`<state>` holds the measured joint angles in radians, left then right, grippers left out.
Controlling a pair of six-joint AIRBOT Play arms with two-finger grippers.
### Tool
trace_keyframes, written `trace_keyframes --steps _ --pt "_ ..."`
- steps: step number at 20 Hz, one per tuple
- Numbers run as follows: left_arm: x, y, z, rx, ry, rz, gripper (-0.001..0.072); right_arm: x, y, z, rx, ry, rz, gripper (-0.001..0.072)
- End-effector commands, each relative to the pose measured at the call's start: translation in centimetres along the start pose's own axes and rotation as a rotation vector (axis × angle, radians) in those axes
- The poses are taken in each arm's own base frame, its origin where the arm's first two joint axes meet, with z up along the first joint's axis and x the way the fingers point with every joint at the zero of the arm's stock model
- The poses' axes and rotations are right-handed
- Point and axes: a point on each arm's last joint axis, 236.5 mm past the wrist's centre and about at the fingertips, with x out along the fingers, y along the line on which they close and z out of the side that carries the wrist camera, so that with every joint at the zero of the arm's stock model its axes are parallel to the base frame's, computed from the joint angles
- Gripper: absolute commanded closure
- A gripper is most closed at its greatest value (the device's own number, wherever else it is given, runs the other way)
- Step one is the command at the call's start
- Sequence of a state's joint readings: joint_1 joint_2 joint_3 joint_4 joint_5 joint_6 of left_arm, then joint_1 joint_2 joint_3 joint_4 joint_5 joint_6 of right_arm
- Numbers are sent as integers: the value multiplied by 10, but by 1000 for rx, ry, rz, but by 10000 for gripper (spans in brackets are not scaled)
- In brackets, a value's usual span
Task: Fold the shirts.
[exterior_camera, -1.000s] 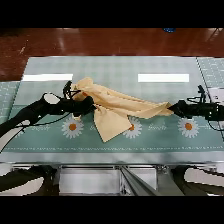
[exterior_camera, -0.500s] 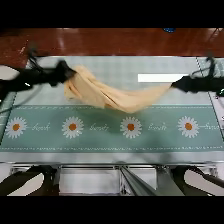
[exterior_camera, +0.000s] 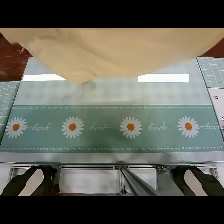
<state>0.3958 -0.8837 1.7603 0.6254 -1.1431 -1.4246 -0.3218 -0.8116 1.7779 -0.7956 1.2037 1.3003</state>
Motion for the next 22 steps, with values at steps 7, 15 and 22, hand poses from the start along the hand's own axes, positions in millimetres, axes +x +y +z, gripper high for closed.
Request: trace_keyframes --steps 7,15,22 --pt "-196 -68 23 434 -248 343 692 -153 49 4 -170 -120 -311 692" --pt "-124 22 -53 314 127 435 691 -84 5 -89 22 200 -237 692" --pt "52 149 -181 183 585 525 691 60 -87 -211 269 472 -91 692"
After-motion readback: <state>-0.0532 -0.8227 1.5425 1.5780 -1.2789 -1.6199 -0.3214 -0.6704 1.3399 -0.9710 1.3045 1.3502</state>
